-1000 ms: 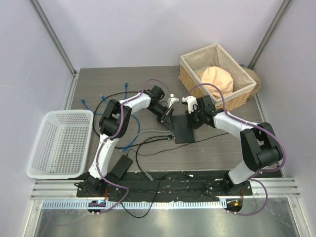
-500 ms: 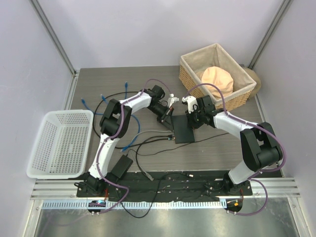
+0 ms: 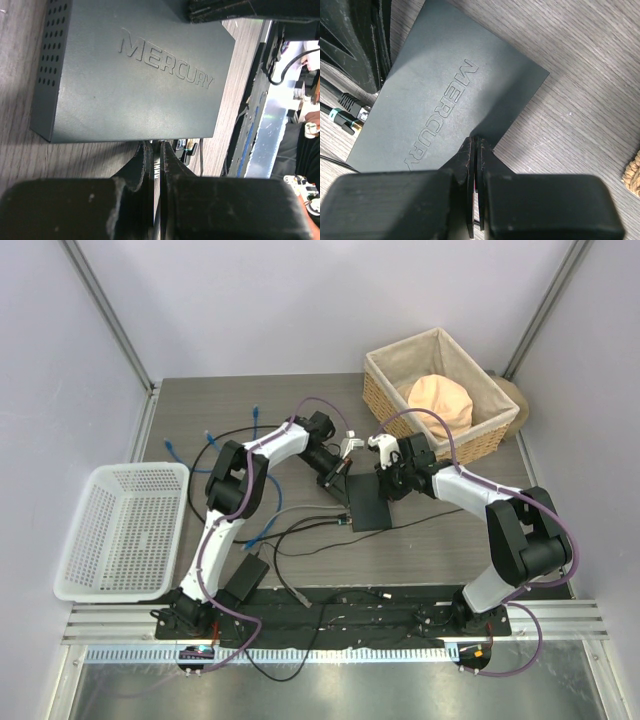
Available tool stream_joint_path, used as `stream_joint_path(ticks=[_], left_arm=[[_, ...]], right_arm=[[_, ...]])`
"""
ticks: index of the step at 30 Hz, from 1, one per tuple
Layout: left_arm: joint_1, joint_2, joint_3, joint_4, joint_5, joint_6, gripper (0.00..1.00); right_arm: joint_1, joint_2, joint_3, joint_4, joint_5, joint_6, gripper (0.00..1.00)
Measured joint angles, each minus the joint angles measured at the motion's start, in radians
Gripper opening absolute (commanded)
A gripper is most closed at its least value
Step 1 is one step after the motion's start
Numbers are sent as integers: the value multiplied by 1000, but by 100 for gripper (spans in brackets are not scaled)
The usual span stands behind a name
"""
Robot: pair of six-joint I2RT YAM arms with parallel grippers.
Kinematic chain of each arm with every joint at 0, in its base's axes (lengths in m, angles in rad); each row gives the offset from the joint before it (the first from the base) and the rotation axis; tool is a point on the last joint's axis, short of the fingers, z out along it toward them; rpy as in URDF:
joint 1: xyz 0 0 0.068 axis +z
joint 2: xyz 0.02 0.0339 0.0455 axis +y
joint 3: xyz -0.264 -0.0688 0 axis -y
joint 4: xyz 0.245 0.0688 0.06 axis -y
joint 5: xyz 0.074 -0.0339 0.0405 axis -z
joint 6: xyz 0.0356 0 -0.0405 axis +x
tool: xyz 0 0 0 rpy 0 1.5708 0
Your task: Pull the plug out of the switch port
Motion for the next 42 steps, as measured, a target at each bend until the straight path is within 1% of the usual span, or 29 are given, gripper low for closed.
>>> stream_joint_path(ticks=[6,9,15,20,27,32,35,37,42], left_arm=[[3,0,-10,-7,6,13,0],[12,0,-32,12,38,-12,0],[26,21,-18,-10,66,-31,0],[46,40,-31,-10,126,-37,0],[89,55,-50,-143,133,14,0],[105,56,-29,-226,90,70,0],[113,57,33,-249,24,89,0],[124,61,118,-261,-26,98,0],[205,61,412,-278,-90,98,0]], right_arm=[[0,0,0,0,0,0,1],[0,0,0,0,0,0,1],[1,4,1,0,2,-4,1],[9,9,1,13,10,-9,1],[15,14,5,19,20,-9,1],[16,31,21,24,21,-9,1],[16,38,29,24,20,-9,1],[16,42,34,24,21,-9,1],[16,45,37,26,21,-9,1]])
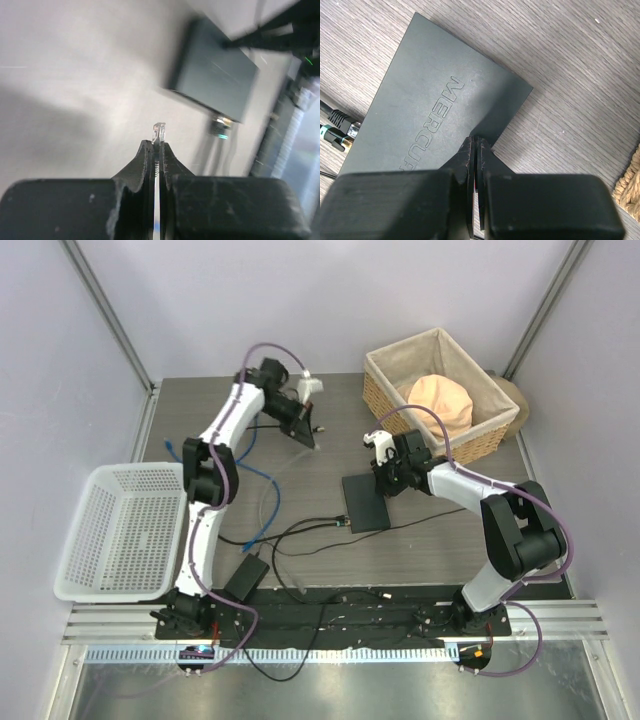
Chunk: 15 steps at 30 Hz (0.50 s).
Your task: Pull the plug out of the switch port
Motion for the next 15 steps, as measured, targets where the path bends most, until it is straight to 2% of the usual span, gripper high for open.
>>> stream_joint_path(ticks=[3,7,11,15], left_arm=[[78,-59,60,43,-76,-6,0],[152,-170,18,142,-287,-2,0],[154,-289,-88,293,-550,25,0],[131,-298,-89,417,-762,66,0]], right_arm=[[0,0,0,1,0,0,1],[0,0,0,1,0,0,1],[0,1,1,1,0,0,1],[0,8,9,1,0,0,1]])
